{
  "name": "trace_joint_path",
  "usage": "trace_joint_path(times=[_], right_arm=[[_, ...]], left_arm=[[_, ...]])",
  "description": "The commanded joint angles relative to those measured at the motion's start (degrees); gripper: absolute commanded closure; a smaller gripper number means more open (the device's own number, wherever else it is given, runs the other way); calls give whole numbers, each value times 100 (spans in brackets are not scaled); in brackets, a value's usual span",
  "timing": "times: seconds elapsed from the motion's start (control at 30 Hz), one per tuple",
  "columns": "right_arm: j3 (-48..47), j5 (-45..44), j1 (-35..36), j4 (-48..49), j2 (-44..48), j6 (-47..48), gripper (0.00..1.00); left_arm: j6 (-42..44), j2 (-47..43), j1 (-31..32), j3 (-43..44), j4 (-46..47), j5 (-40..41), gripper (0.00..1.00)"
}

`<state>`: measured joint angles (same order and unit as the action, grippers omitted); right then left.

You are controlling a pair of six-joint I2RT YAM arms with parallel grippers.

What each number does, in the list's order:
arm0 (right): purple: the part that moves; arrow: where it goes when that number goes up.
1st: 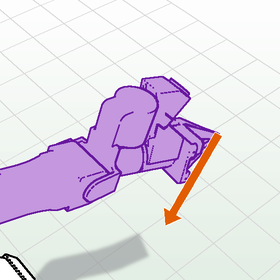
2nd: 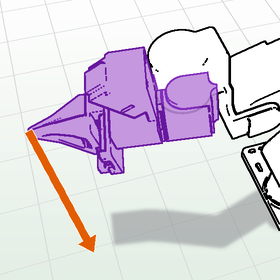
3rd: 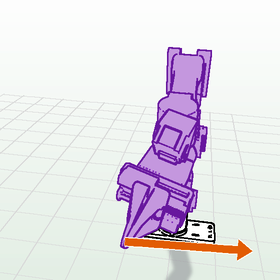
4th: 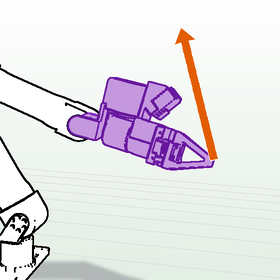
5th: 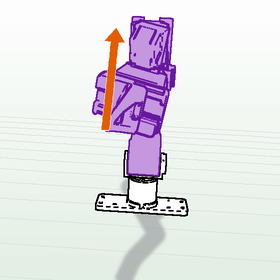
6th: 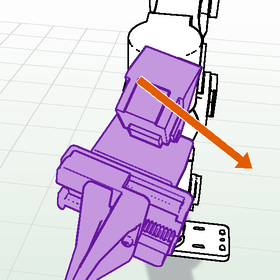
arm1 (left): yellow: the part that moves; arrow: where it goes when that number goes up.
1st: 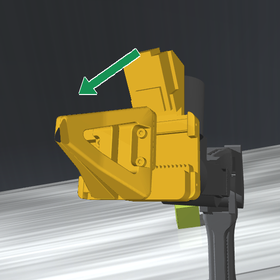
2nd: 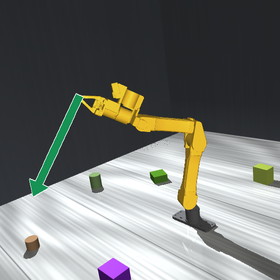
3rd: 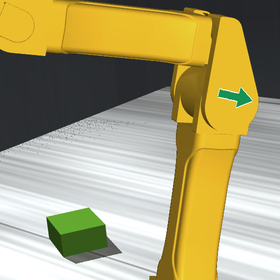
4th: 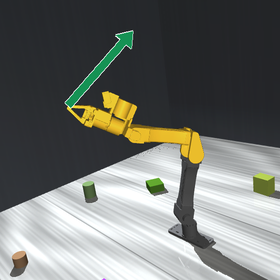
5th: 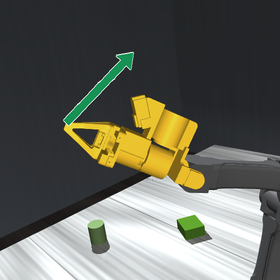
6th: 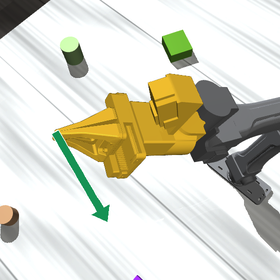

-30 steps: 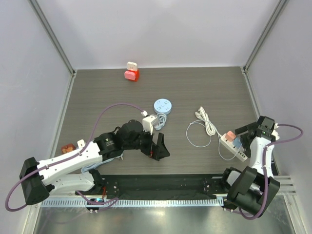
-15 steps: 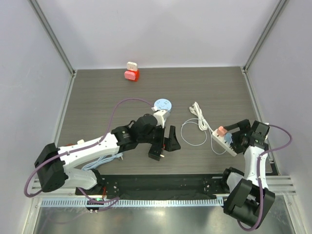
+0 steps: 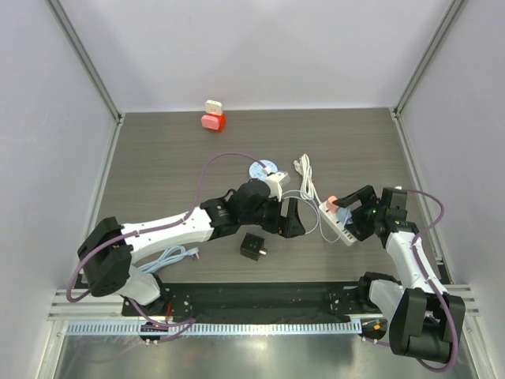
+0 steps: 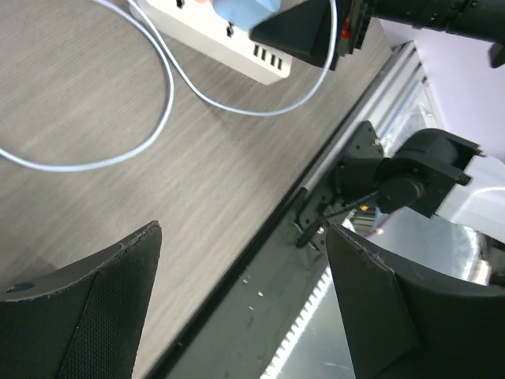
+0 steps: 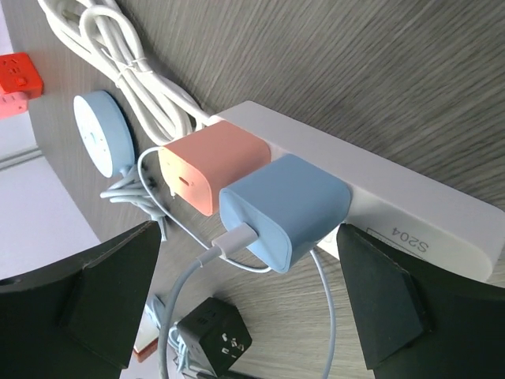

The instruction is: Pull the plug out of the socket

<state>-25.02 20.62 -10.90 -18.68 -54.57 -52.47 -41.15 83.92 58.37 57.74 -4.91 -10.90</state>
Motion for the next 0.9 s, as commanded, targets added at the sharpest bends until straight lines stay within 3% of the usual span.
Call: trace_joint_path(times=[0.0,0.2,0.37,0.5,0.67,0.87], right_arm=[[-195,-295,52,-733,-142,288,0],[-1250,-1516,-70,-1752,-230,1388,1],[-1585,-2008,-430,-1964,24,1617,0],[-1664,-2325,-475,-2008,78,1661,0],[-1656,-3010,-466,-2306,253,1626,0],[-1594,-3055,-449,-2360,543,1546,0]], left_arm=[[685,150,-1,352,464,175,16],[705,730,-1,1256,-97,702,20],[-612,1327,-1,2013,-538,1273,13],[-1614,2064,43,2636,-625,1186,6],[-2712,3261,139,4533,-2510,1511,4],[-3381,4307,403,6195,-3665,2293,5]])
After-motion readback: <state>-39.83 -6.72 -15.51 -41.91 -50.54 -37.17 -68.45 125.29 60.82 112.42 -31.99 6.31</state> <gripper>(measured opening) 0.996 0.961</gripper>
